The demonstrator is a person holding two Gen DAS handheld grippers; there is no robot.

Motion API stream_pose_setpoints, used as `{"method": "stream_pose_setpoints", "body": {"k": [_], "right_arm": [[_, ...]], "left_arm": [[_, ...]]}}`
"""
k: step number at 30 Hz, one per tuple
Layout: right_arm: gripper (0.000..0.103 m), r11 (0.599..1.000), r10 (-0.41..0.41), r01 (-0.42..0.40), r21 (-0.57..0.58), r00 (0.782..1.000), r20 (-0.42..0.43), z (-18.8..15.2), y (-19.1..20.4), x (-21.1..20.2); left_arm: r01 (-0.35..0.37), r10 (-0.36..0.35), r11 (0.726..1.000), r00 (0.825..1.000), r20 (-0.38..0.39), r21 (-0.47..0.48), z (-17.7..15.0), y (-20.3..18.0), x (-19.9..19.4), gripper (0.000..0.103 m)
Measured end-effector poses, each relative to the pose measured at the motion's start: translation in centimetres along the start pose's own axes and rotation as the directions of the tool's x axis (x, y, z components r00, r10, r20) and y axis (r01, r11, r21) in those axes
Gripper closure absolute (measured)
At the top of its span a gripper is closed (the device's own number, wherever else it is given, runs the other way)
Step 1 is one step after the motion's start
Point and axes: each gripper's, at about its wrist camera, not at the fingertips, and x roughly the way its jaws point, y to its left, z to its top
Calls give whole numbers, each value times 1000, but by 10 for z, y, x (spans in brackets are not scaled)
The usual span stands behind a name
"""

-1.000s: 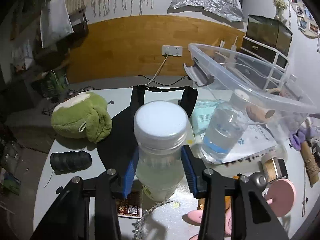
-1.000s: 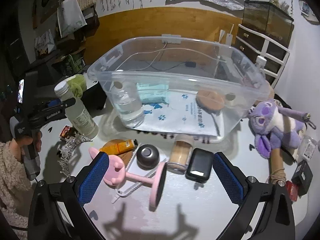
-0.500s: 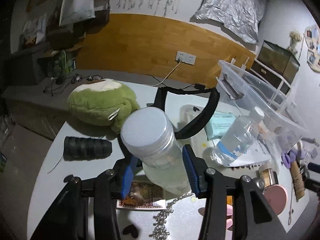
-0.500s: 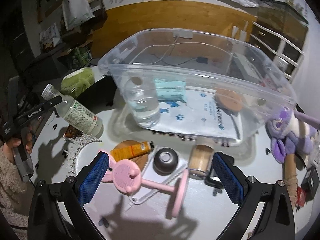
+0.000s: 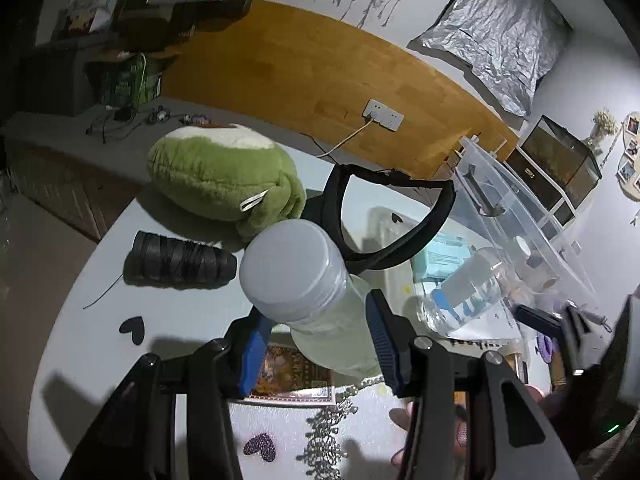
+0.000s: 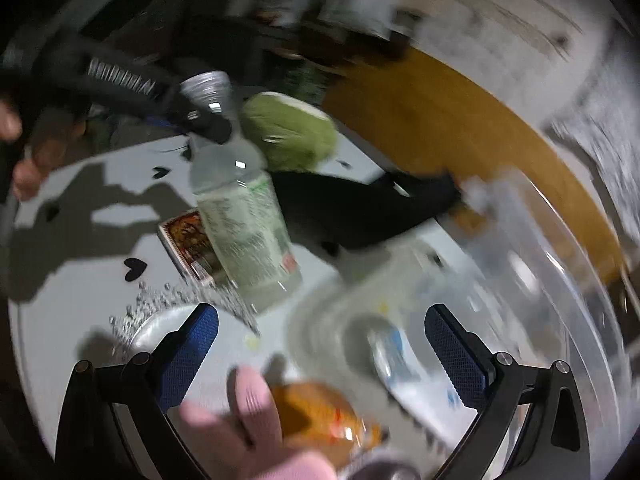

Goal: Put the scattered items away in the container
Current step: 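Hold the milky bottle up with the left tool while the right tool closes on its body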

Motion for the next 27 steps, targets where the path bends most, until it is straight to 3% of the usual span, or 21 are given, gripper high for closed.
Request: {"method": "stream_pose_setpoints", "body": {"k": [7, 10, 12, 16, 19, 27], "right_arm": [[2, 983, 55, -42, -180, 996, 70, 31, 33, 37], [19, 972, 73, -53, -230, 994, 79, 41, 39, 48], [24, 964, 77, -59, -261, 995, 61, 42, 41, 57], [25, 958, 81, -65, -281, 996, 46, 44, 40, 68], [39, 955, 109, -96, -280, 994, 30, 46, 40, 75], [46, 963, 125, -116, -244, 992, 23, 50, 35, 77]], "left_arm": [[17, -17, 1000, 1000, -8, -4, 1, 4, 0, 56], [22, -22, 1000, 1000, -10, -3, 2, 5, 1, 56], [26, -26, 1000, 1000, -15, -1, 5, 6, 2, 56], [30, -30, 1000, 999, -22, 6, 9, 6, 5, 56], [37, -37, 999, 999, -26, 3, 10, 7, 6, 56], [95, -97, 995, 994, -47, -44, 17, 11, 5, 61]]}}
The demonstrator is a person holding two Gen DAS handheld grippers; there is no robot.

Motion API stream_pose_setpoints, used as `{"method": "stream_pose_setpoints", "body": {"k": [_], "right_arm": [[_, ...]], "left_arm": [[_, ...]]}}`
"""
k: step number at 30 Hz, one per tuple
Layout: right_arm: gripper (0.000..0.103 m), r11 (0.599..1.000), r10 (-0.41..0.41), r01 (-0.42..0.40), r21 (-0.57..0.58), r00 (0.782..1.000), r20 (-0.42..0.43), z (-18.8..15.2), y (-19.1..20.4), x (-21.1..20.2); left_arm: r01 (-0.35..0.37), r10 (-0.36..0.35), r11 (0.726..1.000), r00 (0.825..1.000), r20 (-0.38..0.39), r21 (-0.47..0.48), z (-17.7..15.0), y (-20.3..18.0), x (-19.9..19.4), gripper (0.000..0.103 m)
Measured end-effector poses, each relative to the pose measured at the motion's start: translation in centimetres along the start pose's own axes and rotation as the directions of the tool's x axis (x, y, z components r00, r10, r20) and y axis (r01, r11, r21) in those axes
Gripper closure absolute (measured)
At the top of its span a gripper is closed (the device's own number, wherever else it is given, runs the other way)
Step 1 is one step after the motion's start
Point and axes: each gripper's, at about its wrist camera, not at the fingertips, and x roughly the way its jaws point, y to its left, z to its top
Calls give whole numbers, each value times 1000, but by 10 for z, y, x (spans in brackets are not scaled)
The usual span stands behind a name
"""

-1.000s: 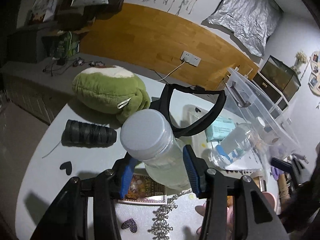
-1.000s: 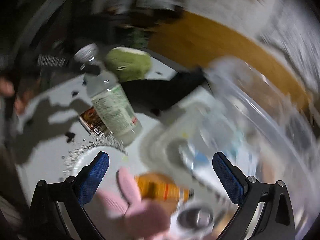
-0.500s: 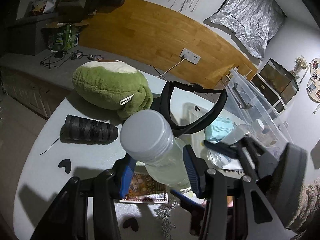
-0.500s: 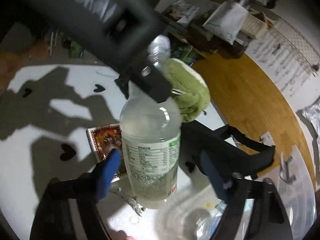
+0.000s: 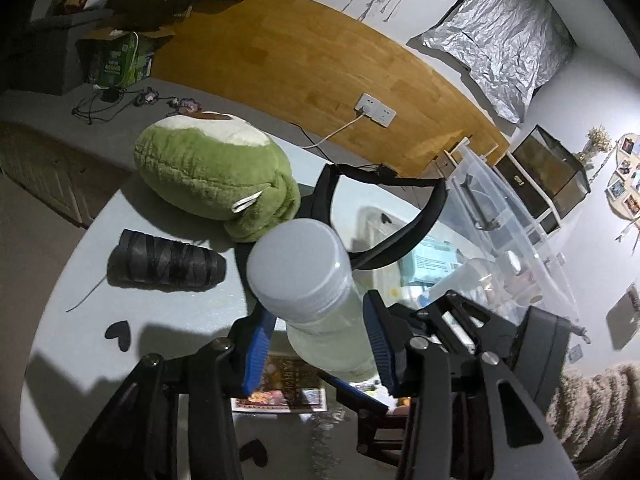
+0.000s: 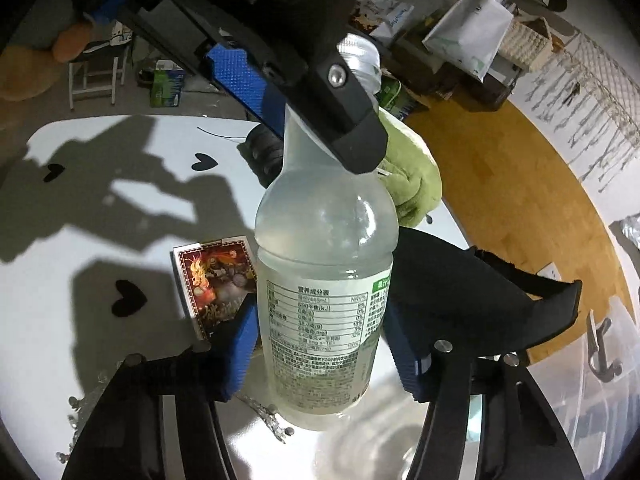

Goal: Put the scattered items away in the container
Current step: 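Hold the milky bottle up with the left tool while the right tool closes on its body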

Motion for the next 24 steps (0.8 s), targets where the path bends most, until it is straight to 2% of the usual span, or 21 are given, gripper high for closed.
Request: {"method": "stream_pose_setpoints", "body": {"k": [1, 5, 13, 19, 24], "right_arm": [[51, 1000, 2, -2, 19, 1000, -7, 0, -3, -2], [51, 995, 21, -18, 100, 999, -31, 0, -12, -10], [51, 975, -61, 64, 211, 998, -24, -17, -25, -55], [51, 943, -130, 142, 300, 990, -60, -36, -29, -114], [51, 910, -149, 181, 373, 982, -113, -63, -19, -163]], "left_arm": [[14, -14, 1000, 1000, -3, 3, 2, -3, -2, 62], [35, -33, 997, 999, -26, 71, 6, -26, -6, 64], [134, -128, 974, 991, -48, 182, 6, -75, -24, 65], [223, -209, 933, 975, -80, 281, -4, -127, -47, 65], [292, -257, 893, 955, -146, 341, -30, -171, -60, 65]]}}
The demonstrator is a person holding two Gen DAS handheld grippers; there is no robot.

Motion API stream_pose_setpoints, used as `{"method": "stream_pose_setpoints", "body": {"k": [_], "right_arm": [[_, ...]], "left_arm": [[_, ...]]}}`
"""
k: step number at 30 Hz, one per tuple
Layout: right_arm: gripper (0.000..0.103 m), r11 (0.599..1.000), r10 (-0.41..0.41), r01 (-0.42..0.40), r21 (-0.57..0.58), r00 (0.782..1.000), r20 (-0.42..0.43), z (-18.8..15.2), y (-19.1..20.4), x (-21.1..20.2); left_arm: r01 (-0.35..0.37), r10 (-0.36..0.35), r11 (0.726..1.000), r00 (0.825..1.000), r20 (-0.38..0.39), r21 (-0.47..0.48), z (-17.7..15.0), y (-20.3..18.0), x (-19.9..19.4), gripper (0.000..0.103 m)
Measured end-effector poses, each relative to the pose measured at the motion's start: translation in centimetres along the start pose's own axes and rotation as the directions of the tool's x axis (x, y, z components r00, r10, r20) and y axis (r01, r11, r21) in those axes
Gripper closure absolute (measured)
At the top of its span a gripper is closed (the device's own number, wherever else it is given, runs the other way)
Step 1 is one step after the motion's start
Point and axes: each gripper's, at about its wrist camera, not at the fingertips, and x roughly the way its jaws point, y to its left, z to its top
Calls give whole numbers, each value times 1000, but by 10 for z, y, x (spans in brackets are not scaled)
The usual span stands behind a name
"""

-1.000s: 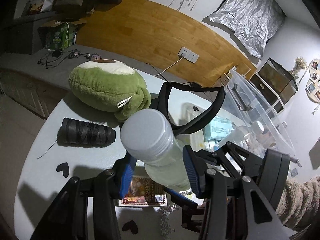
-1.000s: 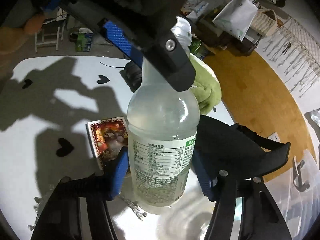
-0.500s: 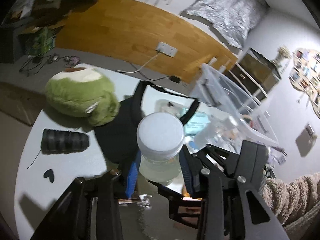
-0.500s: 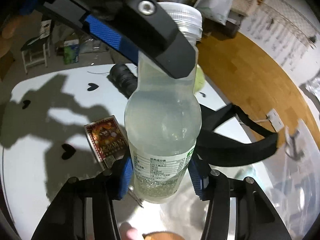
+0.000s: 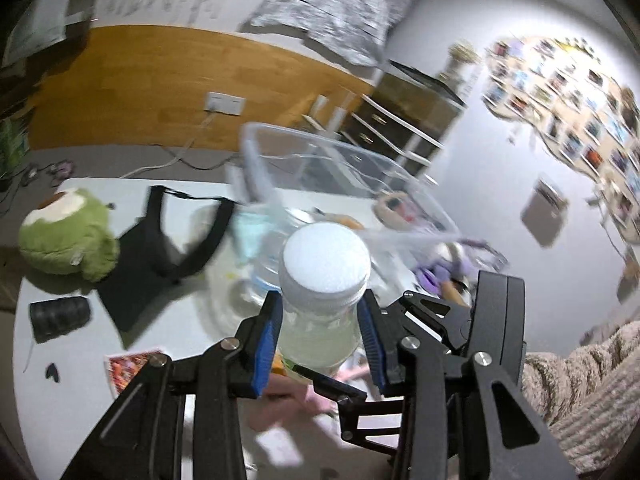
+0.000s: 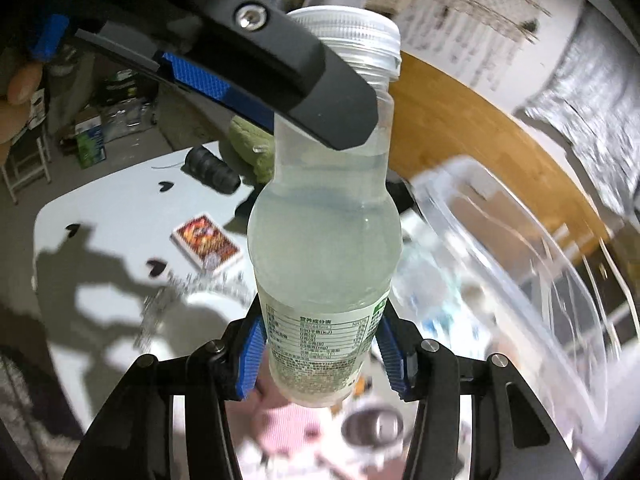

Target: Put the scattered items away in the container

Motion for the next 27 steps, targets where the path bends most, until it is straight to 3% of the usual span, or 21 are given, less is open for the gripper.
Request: {"method": "stream_pose_setpoints", "body": {"k": [5, 14, 18, 27], "right_arm": [[51, 998, 21, -17, 68, 998, -51, -43, 3, -32], [51, 982, 122, -110, 151, 990, -77, -117, 17, -42], [51, 977, 130, -122, 174, 991, -34, -144, 20, -36], [47, 976, 105, -113, 186, 993, 54, -166, 13, -37]], "left_arm": [[31, -29, 999, 997, -78, 26, -23, -41, 10, 65], [-42, 45, 999, 980, -191, 20, -80, -84, 41, 65], [-87, 96, 995, 976, -195, 54, -94, -95, 54, 65], [-152, 177, 975, 973, -150, 163, -106, -120, 70, 65]]}}
